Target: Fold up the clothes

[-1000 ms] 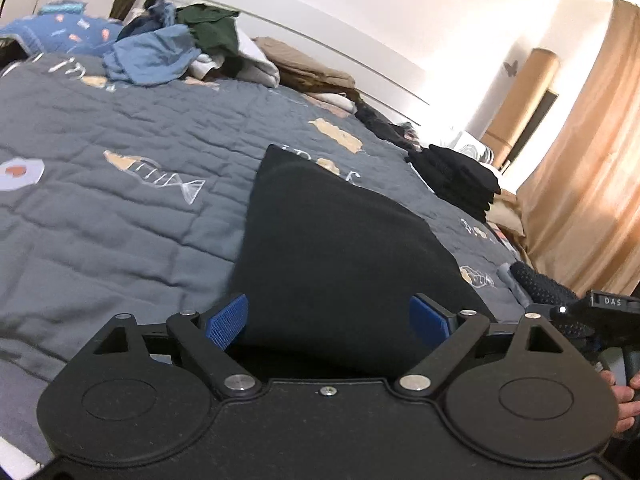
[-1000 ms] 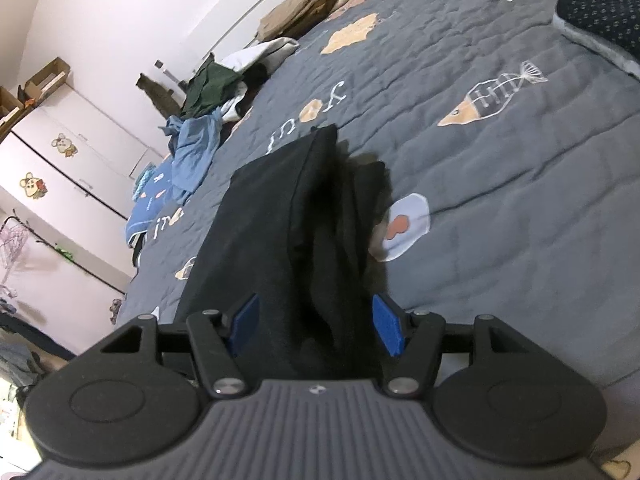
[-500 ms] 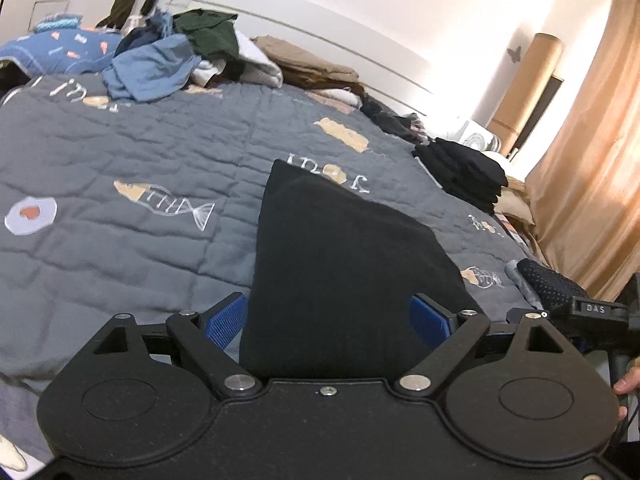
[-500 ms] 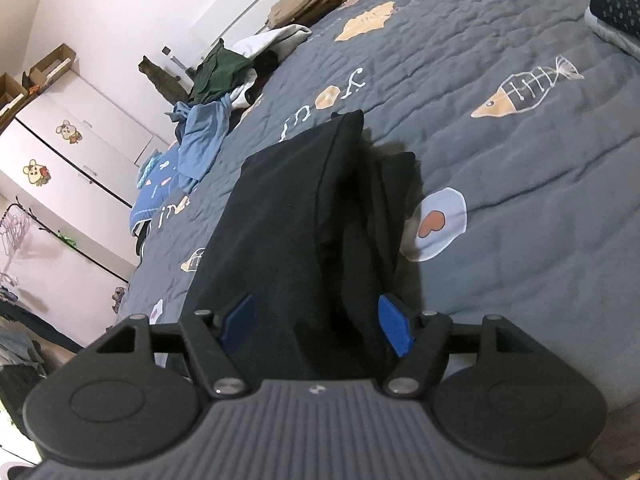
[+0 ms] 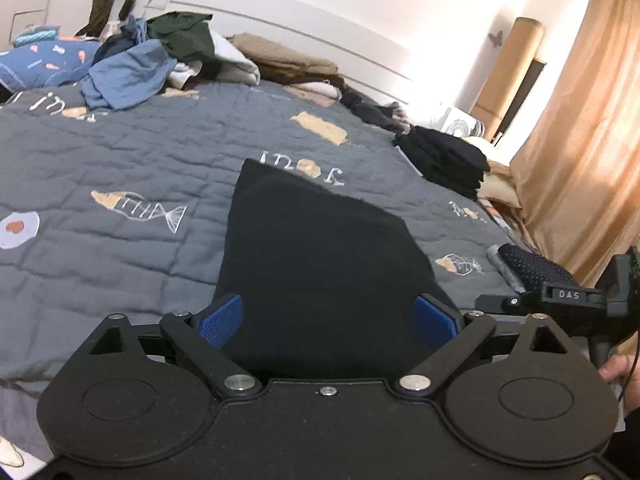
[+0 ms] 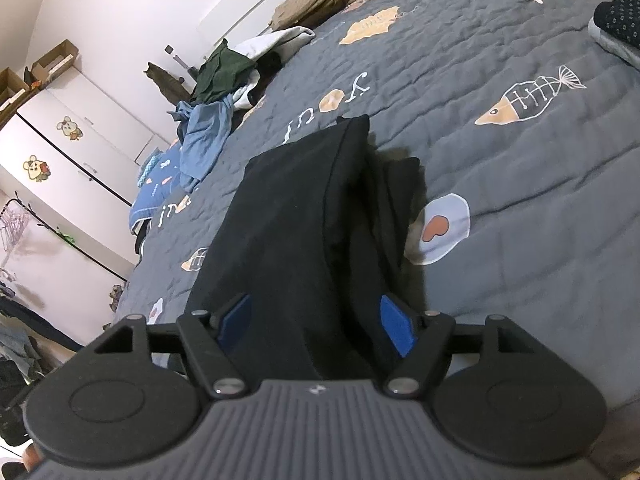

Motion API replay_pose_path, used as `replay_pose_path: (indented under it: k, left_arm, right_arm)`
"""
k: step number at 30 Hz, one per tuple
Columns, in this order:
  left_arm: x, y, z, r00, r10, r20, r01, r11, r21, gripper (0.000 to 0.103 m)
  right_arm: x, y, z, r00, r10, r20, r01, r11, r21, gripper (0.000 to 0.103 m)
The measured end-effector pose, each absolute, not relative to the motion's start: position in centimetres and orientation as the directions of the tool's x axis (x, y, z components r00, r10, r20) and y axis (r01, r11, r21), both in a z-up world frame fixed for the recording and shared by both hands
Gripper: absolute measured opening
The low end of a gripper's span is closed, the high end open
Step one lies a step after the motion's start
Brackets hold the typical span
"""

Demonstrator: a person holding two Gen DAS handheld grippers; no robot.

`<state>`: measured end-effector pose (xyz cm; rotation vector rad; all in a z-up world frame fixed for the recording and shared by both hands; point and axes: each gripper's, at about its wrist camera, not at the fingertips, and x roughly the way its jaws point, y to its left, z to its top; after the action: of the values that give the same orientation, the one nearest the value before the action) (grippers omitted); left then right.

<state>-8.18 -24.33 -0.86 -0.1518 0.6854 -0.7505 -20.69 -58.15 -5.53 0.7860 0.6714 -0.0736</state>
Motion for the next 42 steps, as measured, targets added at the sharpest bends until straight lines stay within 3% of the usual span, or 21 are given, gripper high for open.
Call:
replay_pose_path:
  k: [10, 17, 26, 33, 37, 42]
  left_arm:
    - [-6.6, -24.1, -2.3, 0.526, -0.673, -0.521, 0.555, 0.735, -0.39, 0.093]
    - [-5.9, -26.4, -1.7, 0.519, -0.688, -0.507, 0.614, 0.713, -0.339, 0.093]
    - [-4.6, -39.9, 0.5, 0.566, -0.639, -0.522, 0.718, 0.693, -0.07, 0.092]
    - [-4.0, -51.3, -2.5, 0.586, -0.543, -0.601, 0.748, 0.648, 0.144, 0.083]
    - [-3.4, -54.6, -4.6, 0.583, -0.486, -0.651, 0.752, 0.627, 0.204, 0.08]
    - [-2.5, -54.2, -5.4, 0.571, -0.471, -0.672, 0.736, 0.657, 0.165, 0.076]
  right_arm:
    - [-20.8, -59.6, -6.4, 0.778, 0.107, -0.619, 0.381, 0.702, 0.601, 0.077]
    - [-18.7, -61.2, -5.6, 0.807, 0.084, -0.584, 0.367, 0.703, 0.609, 0.077]
    - [-19.8, -64.4, -5.6, 0.82, -0.058, -0.569, 0.454, 0.67, 0.587, 0.078]
    - [-20.5, -66.9, -6.3, 0.836, -0.096, -0.54, 0.481, 0.601, 0.638, 0.078]
    - [-20.6, -67.2, -6.3, 0.838, -0.091, -0.538, 0.479, 0.596, 0.644, 0.078]
    - [-21.2, -67.6, -5.9, 0.856, -0.081, -0.511, 0.458, 0.58, 0.674, 0.078]
